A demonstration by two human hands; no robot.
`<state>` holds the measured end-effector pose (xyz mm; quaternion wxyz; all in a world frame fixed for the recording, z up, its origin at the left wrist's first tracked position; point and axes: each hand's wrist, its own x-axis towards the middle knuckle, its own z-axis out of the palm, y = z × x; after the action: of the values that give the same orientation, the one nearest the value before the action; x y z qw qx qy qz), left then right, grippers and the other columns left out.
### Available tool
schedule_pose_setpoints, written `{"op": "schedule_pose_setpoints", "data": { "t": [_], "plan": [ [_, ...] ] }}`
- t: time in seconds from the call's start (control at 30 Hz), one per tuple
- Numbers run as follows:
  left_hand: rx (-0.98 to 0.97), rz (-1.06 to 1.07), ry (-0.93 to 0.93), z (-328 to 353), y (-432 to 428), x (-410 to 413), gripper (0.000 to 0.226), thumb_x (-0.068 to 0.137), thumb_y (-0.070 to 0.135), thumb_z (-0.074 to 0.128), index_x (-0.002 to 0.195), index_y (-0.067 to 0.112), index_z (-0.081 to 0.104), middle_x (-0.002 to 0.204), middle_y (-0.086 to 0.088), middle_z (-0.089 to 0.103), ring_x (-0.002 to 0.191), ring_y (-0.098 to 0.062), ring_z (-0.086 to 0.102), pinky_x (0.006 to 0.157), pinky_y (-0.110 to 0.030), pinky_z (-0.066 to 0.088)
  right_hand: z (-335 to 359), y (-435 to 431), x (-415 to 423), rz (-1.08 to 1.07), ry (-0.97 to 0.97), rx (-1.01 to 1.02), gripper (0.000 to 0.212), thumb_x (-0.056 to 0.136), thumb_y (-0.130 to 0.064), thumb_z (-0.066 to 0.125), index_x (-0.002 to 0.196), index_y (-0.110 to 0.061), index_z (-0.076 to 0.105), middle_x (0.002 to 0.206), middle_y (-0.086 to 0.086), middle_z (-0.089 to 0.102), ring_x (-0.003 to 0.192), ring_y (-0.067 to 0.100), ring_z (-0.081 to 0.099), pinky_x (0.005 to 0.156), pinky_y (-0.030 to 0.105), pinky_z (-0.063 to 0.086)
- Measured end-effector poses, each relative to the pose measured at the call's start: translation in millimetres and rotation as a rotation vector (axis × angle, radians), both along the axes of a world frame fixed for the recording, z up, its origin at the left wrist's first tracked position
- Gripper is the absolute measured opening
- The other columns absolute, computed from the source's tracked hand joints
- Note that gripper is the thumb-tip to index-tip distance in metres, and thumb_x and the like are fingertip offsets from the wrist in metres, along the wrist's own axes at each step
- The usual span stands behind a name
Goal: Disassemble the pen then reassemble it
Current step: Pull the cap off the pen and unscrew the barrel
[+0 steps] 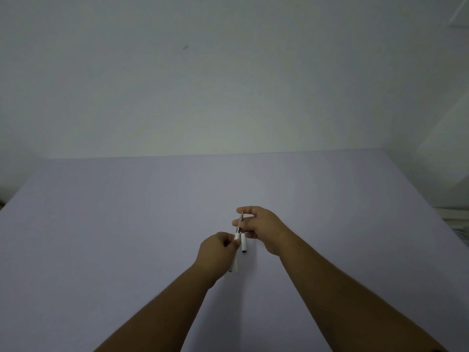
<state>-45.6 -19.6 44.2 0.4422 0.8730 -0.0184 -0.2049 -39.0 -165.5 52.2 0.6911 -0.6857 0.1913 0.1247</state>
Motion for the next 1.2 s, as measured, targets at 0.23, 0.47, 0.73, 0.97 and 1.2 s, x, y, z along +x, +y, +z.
{"op": "schedule_pose_setpoints", "data": {
  "t": [0.23, 0.47, 0.73, 0.97, 1.2],
  "plan": [
    [-0.020, 0.003, 0.009, 0.6, -0.8, -2.4, 0.020, 0.092, 0.029, 0.052, 0.095, 0.015, 0.066, 0.078, 0.001, 0.062, 0.066, -0.009, 0.053, 0.055, -0.020, 0.041, 3.4, 3.4, 1.0, -0.025, -0.001, -0.052, 0.027, 0.078, -0.013, 0.071, 0.103, -0.021, 0.063, 0.102, 0.007, 0.068, 0.082, 0.014, 0.066, 0.072, 0.025, 0.054],
    [-0.040, 0.002, 0.025, -0.7, 1.7, -1.9, 0.019, 0.092, 0.030, 0.053, 0.094, 0.015, 0.065, 0.075, 0.002, 0.058, 0.063, -0.009, 0.050, 0.052, -0.019, 0.039, 13.5, -13.9, 14.3, -0.436, -0.159, 0.162, 0.016, 0.083, -0.006, 0.064, 0.091, -0.019, 0.060, 0.089, 0.000, 0.069, 0.077, 0.011, 0.062, 0.070, 0.023, 0.050],
    [-0.053, 0.037, 0.045, -13.1, 8.2, 1.4, 0.021, 0.091, 0.031, 0.054, 0.095, 0.014, 0.065, 0.080, 0.001, 0.060, 0.070, -0.011, 0.052, 0.059, -0.021, 0.041, -57.2, -24.6, 8.4, -0.225, 0.204, -0.307, 0.028, 0.075, -0.001, 0.066, 0.103, -0.006, 0.065, 0.080, 0.010, 0.065, 0.066, 0.021, 0.059, 0.066, 0.032, 0.051],
    [-0.052, 0.063, 0.079, -27.9, 15.9, 6.8, 0.018, 0.090, 0.032, 0.055, 0.087, 0.017, 0.065, 0.074, 0.003, 0.058, 0.064, -0.009, 0.050, 0.053, -0.018, 0.039, -89.7, -6.1, 4.5, -0.005, 0.258, -0.634, 0.006, 0.075, -0.010, 0.066, 0.070, -0.012, 0.065, 0.084, 0.019, 0.072, 0.069, 0.023, 0.062, 0.064, 0.024, 0.045],
    [-0.044, 0.057, 0.102, -35.2, 17.1, 9.6, 0.018, 0.090, 0.033, 0.055, 0.088, 0.017, 0.065, 0.073, 0.005, 0.057, 0.063, -0.007, 0.050, 0.047, -0.011, 0.038, -102.6, -5.4, 4.8, -0.068, 0.243, -0.656, 0.016, 0.079, -0.012, 0.066, 0.093, -0.004, 0.068, 0.100, 0.015, 0.072, 0.094, 0.028, 0.065, 0.077, 0.029, 0.048]
  ]
}}
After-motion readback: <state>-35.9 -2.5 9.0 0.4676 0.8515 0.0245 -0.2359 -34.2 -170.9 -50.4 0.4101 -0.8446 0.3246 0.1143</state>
